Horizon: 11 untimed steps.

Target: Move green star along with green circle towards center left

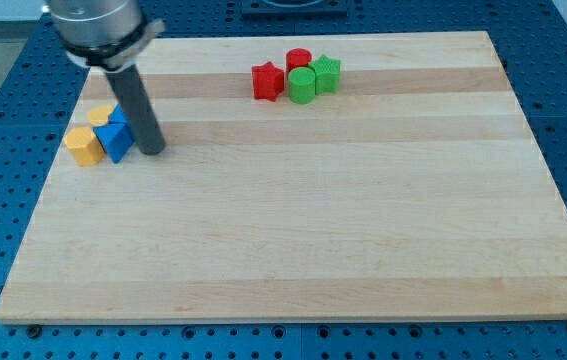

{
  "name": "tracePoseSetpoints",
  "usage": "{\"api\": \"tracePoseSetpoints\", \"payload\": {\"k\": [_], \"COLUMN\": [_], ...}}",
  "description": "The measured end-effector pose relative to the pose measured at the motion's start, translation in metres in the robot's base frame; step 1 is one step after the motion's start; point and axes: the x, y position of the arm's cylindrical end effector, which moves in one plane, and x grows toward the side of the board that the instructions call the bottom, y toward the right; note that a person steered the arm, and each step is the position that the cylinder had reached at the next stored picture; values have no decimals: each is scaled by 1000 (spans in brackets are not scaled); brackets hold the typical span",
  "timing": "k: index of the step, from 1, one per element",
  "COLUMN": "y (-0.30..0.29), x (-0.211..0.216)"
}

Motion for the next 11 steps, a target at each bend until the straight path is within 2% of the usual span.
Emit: {"api": "tracePoseSetpoints", "payload": {"k": [2, 3, 4, 5, 6, 7, 10, 11], "y": [132, 212, 267, 291, 287, 266, 208, 200], "x": [-1, -22, -72, -117, -146, -154, -115, -88]}}
